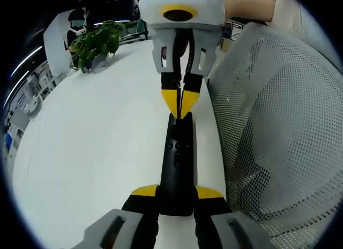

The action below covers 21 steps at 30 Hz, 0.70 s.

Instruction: Press the specified remote control buttons in sequence, fully releasing each button before pressing the next.

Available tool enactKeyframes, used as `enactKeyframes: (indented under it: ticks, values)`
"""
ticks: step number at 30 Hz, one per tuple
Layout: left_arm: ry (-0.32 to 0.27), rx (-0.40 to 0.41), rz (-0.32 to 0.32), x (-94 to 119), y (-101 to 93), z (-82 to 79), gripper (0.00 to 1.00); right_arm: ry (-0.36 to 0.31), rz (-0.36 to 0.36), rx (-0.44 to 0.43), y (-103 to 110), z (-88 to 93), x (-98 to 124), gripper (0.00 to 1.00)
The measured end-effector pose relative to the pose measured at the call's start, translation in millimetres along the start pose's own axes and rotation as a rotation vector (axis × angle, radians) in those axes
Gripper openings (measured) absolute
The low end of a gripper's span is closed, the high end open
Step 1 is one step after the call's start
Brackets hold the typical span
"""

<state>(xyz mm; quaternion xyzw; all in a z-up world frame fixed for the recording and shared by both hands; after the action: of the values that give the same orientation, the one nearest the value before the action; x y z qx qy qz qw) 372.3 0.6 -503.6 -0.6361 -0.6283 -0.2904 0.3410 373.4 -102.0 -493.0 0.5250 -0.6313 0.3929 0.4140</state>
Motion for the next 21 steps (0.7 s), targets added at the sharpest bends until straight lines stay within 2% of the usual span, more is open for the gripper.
enactKeyframes:
  ticks: [2, 7, 11, 15, 21]
  values:
    - [0.001, 0.002, 0.0, 0, -0.1, -0.1, 0.24, -0.017, 0.008, -0.001, 0, 0.7, 1, 0.0]
    - [0.001, 0.004, -0.001, 0, -0.2, 0.0, 0.24, -0.061, 0.012, -0.077, -1, 0.7, 2, 0.0]
    - [0.001, 0.004, -0.001, 0, -0.2, 0.1, 0.24, -0.056, 0.017, -0.046, 1, -2.5, 1, 0.0]
    - [0.0, 0.004, -0.001, 0, -0.1, 0.3, 0.24, -0.082, 0.011, -0.042, 0, -13.2, 0, 0.0]
    - [-0.003, 0.004, -0.001, 0, -0.1, 0.4, 0.24, -0.061, -0.017, -0.009, 4, -12.4, -3, 0.0]
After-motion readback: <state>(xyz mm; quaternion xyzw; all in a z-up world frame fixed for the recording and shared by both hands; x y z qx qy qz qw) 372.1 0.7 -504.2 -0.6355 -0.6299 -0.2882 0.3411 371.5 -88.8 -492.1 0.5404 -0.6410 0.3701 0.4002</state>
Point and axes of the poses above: the point that each gripper's makers call its tool centre point, and the gripper's own axes: x roughly backward along the fingers, y roughly to its left, z roughly out of its underside, the point moved 2 cm from there along x, roughly backward along the fingers, and after that the axes turned 4 degrees about z, right-handed, at the moved point
